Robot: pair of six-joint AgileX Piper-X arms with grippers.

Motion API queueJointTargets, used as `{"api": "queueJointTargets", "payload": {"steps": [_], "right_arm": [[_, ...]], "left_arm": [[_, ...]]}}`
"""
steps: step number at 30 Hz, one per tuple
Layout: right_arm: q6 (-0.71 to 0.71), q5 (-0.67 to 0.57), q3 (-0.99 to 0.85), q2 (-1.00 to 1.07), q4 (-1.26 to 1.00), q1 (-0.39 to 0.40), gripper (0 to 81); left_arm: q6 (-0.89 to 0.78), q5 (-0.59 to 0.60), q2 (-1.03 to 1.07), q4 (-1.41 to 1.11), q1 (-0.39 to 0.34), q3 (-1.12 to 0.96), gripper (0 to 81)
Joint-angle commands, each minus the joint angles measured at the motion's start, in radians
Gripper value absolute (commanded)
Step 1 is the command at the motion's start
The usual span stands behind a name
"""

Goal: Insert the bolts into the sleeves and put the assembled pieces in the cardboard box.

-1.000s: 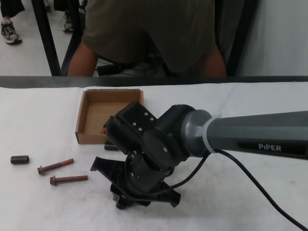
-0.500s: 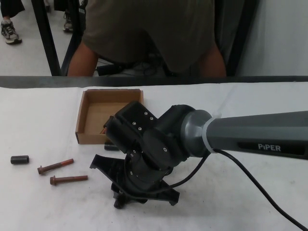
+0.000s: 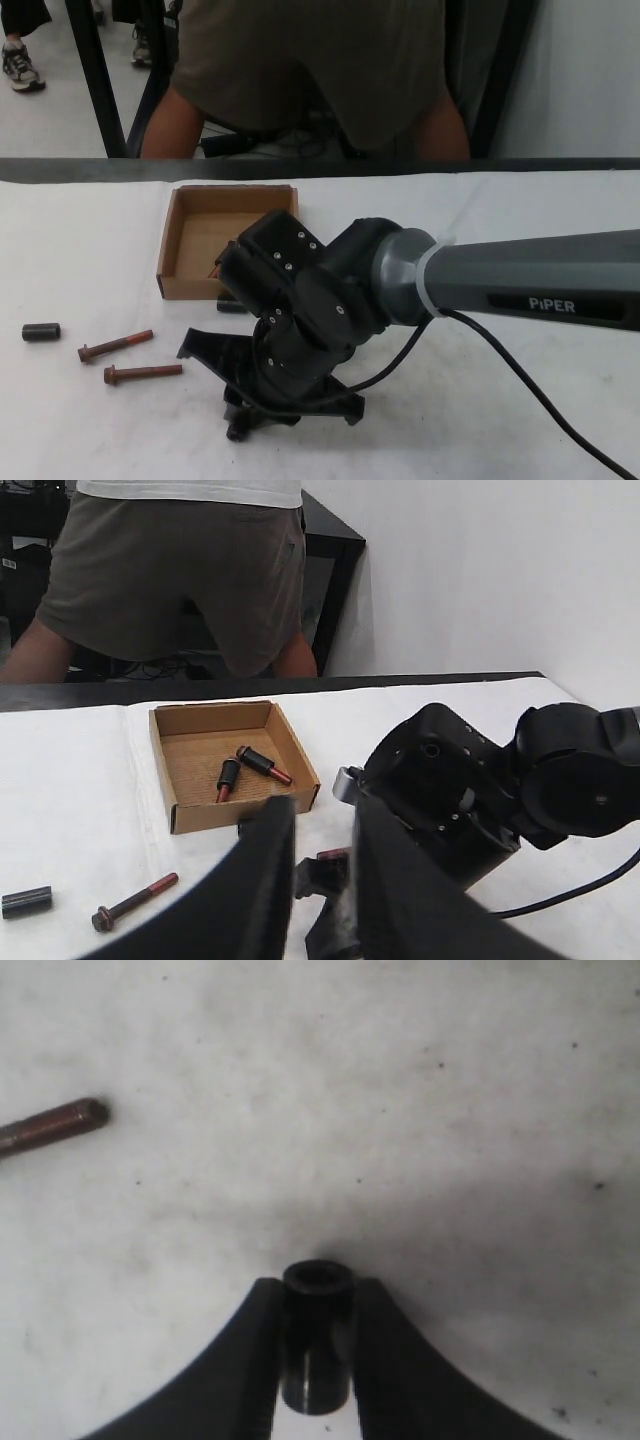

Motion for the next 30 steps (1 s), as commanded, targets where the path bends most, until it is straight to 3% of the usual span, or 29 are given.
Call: {"api": "queueJointTargets", "payload": {"steps": [1, 8, 16, 24, 30], "right_arm": [[-0.100, -0.021, 0.002, -0.053, 0.034, 0.000, 0.0], [-0.304, -0.002, 0.002, -0.154, 0.143, 0.000, 0.0], [-0.553, 0.100, 0.034, -0.301, 0.321, 0.000, 0.0], [-0.625, 0.139, 0.223, -0.524, 0.328, 0.000, 0.3], [-0.644, 0.139, 0.368, -0.747, 0.328, 0.000, 0.3]], "left_arm": [[0.003, -0.014, -0.009, -0.012, -0.002, -0.011, 20.3], [0.003, -0.006, -0.009, -0.012, -0.002, -0.011, 20.3], [0.038, 0.042, 0.093, -0.012, -0.002, -0.011, 20.3], [0.193, 0.134, 0.345, -0.012, -0.002, -0.011, 20.3], [0.440, 0.191, 0.579, -0.085, -0.006, -0.013, 21.5]]}}
